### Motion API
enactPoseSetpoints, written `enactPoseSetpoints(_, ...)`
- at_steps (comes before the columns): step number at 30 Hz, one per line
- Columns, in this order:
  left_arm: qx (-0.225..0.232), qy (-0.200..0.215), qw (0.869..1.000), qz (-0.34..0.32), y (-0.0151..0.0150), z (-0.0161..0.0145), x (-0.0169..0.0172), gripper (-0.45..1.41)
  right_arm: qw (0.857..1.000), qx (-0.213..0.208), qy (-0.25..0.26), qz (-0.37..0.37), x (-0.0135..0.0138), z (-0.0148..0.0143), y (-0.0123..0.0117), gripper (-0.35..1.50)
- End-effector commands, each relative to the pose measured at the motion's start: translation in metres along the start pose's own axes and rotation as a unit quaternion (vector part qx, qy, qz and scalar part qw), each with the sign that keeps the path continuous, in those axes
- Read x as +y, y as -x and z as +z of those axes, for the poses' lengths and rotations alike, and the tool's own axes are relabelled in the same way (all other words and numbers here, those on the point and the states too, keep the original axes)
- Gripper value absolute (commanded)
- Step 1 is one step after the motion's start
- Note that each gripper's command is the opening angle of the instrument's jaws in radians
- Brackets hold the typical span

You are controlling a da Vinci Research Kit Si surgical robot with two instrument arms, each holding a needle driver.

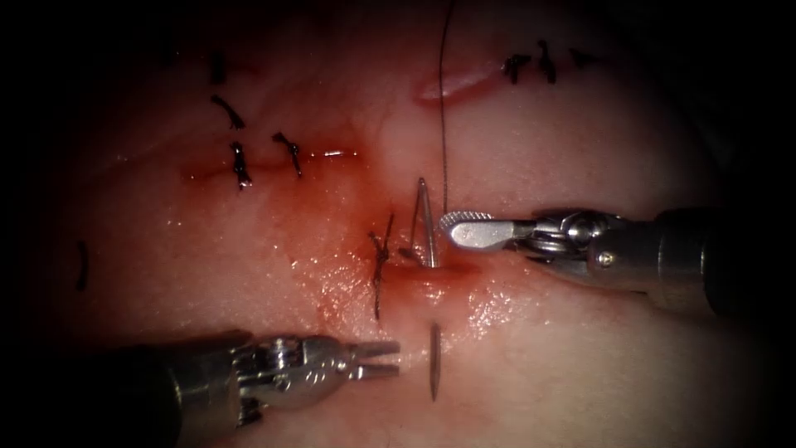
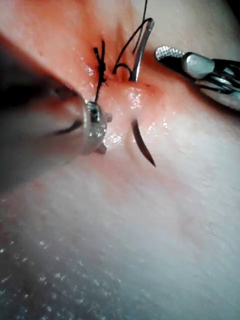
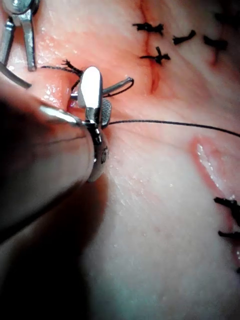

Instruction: Wound Closure

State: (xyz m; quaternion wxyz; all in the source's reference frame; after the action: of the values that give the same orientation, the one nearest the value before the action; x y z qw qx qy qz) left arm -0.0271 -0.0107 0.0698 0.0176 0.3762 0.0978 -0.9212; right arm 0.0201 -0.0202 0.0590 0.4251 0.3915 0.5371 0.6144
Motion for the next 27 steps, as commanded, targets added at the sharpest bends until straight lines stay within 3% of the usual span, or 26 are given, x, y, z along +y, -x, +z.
enactPoseSetpoints(1, 0.010, -0.006, 1.000, 0.010, -0.0002, 0.0008, -0.0004, 0.67, 1.000, 0.002, 0.003, -0.014, -0.0004, 0.0000, -0.0011, 1.46)
enactPoseSetpoints(3, 0.035, -0.017, 0.999, 0.035, -0.0004, 0.0012, -0.0008, 0.84, 0.999, 0.003, 0.008, -0.044, -0.0015, -0.0014, -0.0026, 1.43)
enactPoseSetpoints(9, 0.067, -0.027, 0.996, 0.056, -0.0007, 0.0022, -0.0012, 0.87, 0.996, -0.009, -0.001, -0.092, -0.0021, -0.0028, -0.0031, 1.36)
enactPoseSetpoints(12, 0.079, -0.034, 0.994, 0.066, -0.0011, 0.0029, -0.0012, 0.86, 0.986, -0.004, 0.000, -0.168, -0.0017, -0.0029, -0.0027, 1.26)
enactPoseSetpoints(14, 0.089, -0.038, 0.993, 0.070, -0.0015, 0.0032, -0.0012, 0.84, 0.971, -0.004, -0.008, -0.239, -0.0015, -0.0029, -0.0025, 1.11)
enactPoseSetpoints(20, 0.108, -0.042, 0.990, 0.079, -0.0022, 0.0039, -0.0013, 0.74, 0.941, -0.073, 0.011, -0.332, -0.0013, -0.0030, -0.0026, 1.04)
enactPoseSetpoints(27, 0.117, -0.041, 0.989, 0.087, -0.0026, 0.0050, -0.0010, 0.57, 0.934, -0.079, 0.003, -0.349, -0.0012, -0.0029, -0.0027, 1.03)
